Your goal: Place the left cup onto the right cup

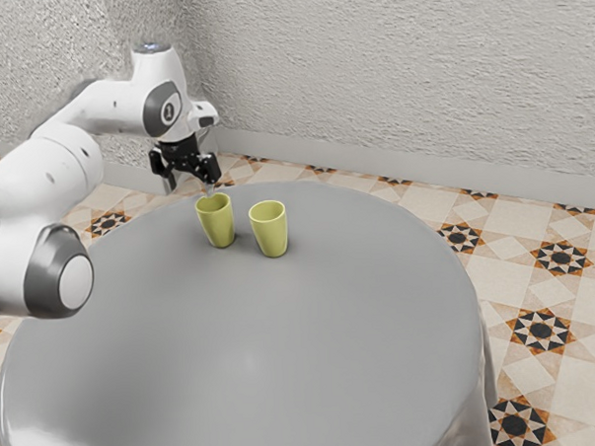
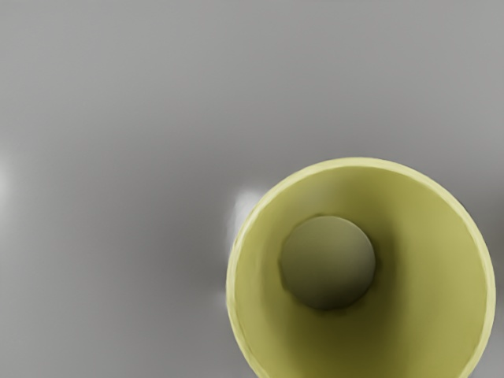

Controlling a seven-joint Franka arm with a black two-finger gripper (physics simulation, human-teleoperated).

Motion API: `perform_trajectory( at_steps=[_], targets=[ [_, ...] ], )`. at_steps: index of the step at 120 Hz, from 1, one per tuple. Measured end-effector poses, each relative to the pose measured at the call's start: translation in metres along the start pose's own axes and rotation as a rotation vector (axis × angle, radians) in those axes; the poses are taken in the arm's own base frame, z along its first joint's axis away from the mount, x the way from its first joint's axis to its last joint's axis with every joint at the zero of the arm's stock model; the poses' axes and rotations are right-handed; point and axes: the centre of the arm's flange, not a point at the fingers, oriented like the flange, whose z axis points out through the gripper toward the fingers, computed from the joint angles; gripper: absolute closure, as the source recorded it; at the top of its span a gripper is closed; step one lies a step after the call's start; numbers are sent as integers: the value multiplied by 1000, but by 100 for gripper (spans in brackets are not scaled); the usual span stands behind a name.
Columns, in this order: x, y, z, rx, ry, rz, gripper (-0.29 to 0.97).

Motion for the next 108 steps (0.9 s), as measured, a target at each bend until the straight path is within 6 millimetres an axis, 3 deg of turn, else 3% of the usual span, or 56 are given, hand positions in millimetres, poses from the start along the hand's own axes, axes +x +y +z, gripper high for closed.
perform_trajectory(
  at_steps=[47,108],
  targets=[
    [0,-6,13,0,-3,5,0],
    [0,-8,45,2,-15,11,0]
  ],
)
